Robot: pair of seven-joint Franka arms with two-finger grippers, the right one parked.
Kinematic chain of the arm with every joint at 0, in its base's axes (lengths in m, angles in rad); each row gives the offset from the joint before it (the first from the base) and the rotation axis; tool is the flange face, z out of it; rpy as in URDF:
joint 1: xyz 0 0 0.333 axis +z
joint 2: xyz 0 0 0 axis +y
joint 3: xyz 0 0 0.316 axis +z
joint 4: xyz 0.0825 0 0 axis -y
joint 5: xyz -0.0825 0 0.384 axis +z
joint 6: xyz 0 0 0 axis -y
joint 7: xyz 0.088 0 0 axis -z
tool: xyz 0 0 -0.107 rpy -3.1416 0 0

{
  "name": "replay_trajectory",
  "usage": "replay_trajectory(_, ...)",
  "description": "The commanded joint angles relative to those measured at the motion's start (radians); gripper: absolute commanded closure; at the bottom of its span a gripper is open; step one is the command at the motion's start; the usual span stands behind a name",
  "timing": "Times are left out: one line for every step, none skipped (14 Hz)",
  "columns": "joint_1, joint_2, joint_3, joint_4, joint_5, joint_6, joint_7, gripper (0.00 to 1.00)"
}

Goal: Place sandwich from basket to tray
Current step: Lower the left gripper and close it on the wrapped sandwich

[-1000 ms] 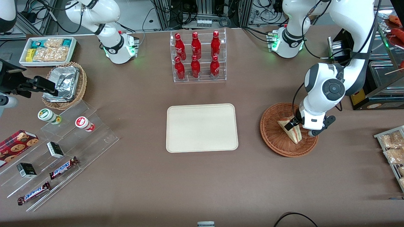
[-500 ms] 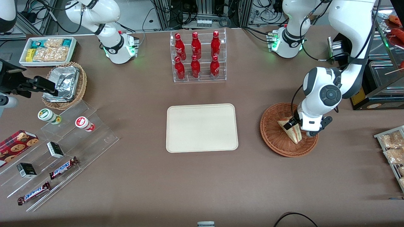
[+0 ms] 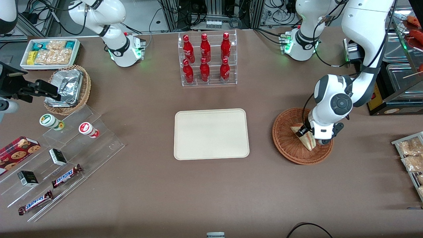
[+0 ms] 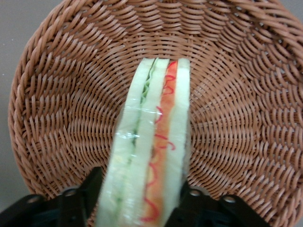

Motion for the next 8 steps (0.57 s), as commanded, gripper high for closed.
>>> replay_trajectory(-0.003, -0.023, 0.0, 0.04, 0.021, -0.058, -0.018, 1.0)
replay_trajectory(-0.005, -0.028, -0.002, 0.078, 0.024, -0.117, -0.016, 1.0)
replay_trajectory(-0.006, -0.031, -0.005, 0.136, 0.024, -0.201, -0.011, 1.0)
replay_trajectory(-0.009, -0.029, -0.008, 0.199, 0.021, -0.285, -0.001, 1.0)
replay_trajectory(-0.02, -0.023, -0.02, 0.263, 0.021, -0.357, 0.001, 1.0)
replay_trajectory(-0.023, -0.019, -0.021, 0.308, 0.021, -0.399, 0.002, 1.0)
replay_trajectory(-0.032, -0.009, -0.031, 0.345, 0.019, -0.427, 0.002, 1.0)
replay_trajectory(-0.045, -0.006, -0.037, 0.366, 0.019, -0.439, 0.005, 1.0)
